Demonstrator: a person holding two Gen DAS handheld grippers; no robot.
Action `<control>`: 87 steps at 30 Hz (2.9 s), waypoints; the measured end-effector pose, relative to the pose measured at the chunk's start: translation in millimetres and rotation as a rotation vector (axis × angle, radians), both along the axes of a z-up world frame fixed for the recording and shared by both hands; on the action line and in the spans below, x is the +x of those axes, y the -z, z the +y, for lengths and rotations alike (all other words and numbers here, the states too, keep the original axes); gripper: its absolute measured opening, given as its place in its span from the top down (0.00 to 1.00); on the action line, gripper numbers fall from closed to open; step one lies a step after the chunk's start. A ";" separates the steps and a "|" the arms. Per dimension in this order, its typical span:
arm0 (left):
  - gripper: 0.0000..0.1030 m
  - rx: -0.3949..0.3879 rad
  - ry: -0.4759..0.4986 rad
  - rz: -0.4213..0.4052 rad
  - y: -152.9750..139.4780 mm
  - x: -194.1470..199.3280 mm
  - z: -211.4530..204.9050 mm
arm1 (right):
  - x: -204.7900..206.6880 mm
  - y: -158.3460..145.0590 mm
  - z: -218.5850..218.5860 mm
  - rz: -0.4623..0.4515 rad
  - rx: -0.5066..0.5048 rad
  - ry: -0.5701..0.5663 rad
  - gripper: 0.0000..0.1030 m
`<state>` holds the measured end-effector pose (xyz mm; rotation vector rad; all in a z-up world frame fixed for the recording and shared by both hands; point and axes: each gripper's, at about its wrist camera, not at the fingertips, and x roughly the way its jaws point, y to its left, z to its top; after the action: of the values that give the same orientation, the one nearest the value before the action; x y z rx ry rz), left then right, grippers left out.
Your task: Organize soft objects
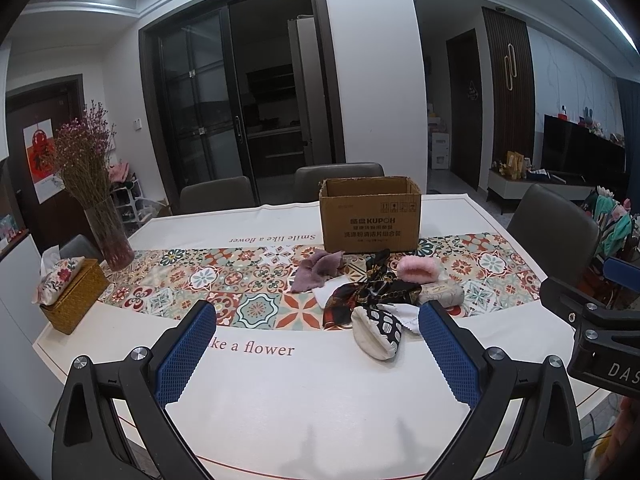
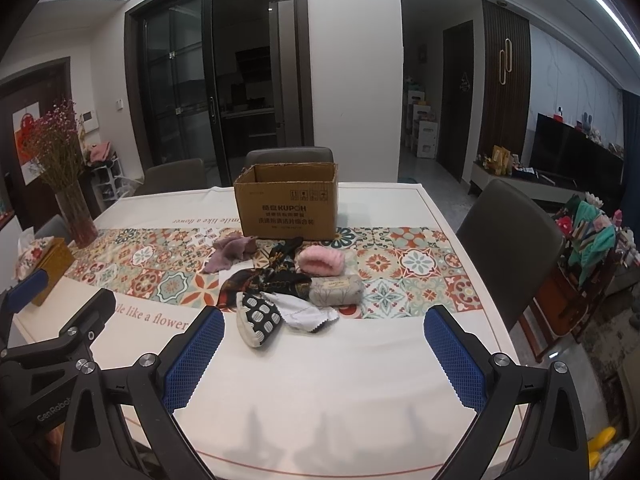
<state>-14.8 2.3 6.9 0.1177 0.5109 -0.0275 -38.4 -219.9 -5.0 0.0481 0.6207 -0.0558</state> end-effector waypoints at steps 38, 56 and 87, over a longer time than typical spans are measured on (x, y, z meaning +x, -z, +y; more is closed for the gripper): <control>0.00 0.010 0.030 0.024 3.2 8.9 -12.1 | 6.5 6.9 -15.9 0.022 0.014 0.028 0.02; 0.02 0.011 0.068 0.109 18.5 62.6 1.6 | 64.8 24.8 1.2 0.081 0.054 0.036 0.02; 0.08 -0.047 0.184 0.343 101.6 178.6 -6.8 | 180.2 123.9 -1.4 0.294 0.103 0.034 0.07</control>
<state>163.8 -4.5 -94.6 0.1143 0.8405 -0.2425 141.8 -221.4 -128.9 0.1521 0.9165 -0.0646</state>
